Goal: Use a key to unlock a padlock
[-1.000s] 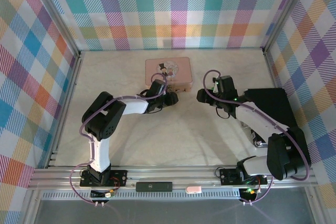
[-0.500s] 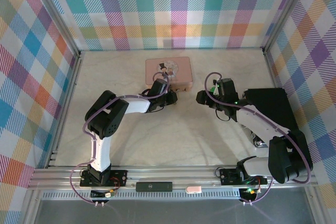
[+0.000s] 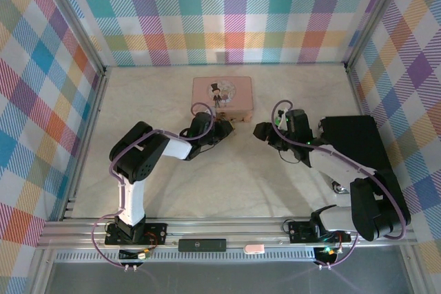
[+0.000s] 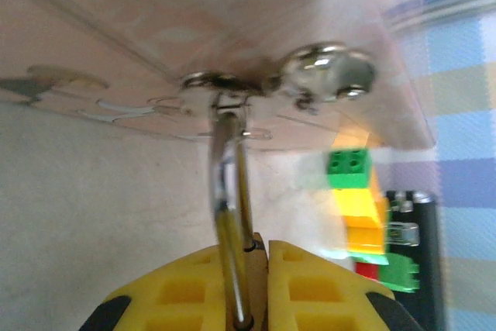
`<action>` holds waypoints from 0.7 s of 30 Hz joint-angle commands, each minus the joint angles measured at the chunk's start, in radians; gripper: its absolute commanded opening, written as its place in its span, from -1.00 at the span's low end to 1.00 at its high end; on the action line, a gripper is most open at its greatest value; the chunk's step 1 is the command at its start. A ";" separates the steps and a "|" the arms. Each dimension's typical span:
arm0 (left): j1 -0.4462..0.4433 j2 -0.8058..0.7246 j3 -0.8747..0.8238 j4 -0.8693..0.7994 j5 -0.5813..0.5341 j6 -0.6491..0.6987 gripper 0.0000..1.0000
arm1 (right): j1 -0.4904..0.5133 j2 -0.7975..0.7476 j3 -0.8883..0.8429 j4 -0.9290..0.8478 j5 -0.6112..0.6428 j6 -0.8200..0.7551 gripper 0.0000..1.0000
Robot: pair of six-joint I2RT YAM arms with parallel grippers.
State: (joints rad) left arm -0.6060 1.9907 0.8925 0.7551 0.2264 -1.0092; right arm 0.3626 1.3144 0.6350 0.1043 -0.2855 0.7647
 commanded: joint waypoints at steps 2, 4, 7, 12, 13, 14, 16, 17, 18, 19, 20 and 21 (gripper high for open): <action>0.000 0.023 -0.036 0.332 0.082 -0.232 -1.00 | 0.009 0.043 -0.075 0.276 -0.099 0.166 0.19; 0.000 0.028 -0.055 0.402 0.076 -0.275 -1.00 | 0.030 0.083 -0.093 0.362 -0.102 0.206 0.17; 0.001 0.021 -0.078 0.455 0.067 -0.303 -1.00 | 0.053 0.150 -0.106 0.481 -0.111 0.258 0.12; -0.002 -0.006 -0.099 0.481 0.050 -0.314 -1.00 | 0.062 0.273 -0.094 0.680 -0.137 0.342 -0.09; -0.003 -0.008 -0.099 0.485 0.049 -0.317 -1.00 | 0.064 0.293 -0.089 0.713 -0.142 0.353 -0.16; -0.004 -0.009 -0.101 0.490 0.047 -0.321 -1.00 | 0.067 0.314 -0.082 0.745 -0.146 0.366 -0.21; -0.005 -0.009 -0.104 0.498 0.041 -0.324 -1.00 | 0.076 0.347 -0.068 0.774 -0.146 0.383 -0.24; -0.004 -0.005 -0.106 0.502 0.039 -0.327 -1.00 | 0.080 0.361 -0.058 0.785 -0.147 0.387 -0.25; -0.005 -0.003 -0.106 0.508 0.036 -0.330 -1.00 | 0.086 0.374 -0.050 0.795 -0.145 0.394 -0.27; -0.005 0.001 -0.106 0.514 0.036 -0.334 -1.00 | 0.091 0.387 -0.047 0.812 -0.144 0.402 -0.28; -0.004 0.006 -0.106 0.523 0.037 -0.341 -1.00 | 0.096 0.399 -0.044 0.829 -0.141 0.409 -0.30; -0.005 0.009 -0.106 0.529 0.036 -0.345 -1.00 | 0.100 0.407 -0.042 0.843 -0.139 0.416 -0.31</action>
State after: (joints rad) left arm -0.6064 2.0205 0.7906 1.1496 0.2687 -1.3396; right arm 0.4461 1.7020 0.5644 0.8223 -0.4095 1.1397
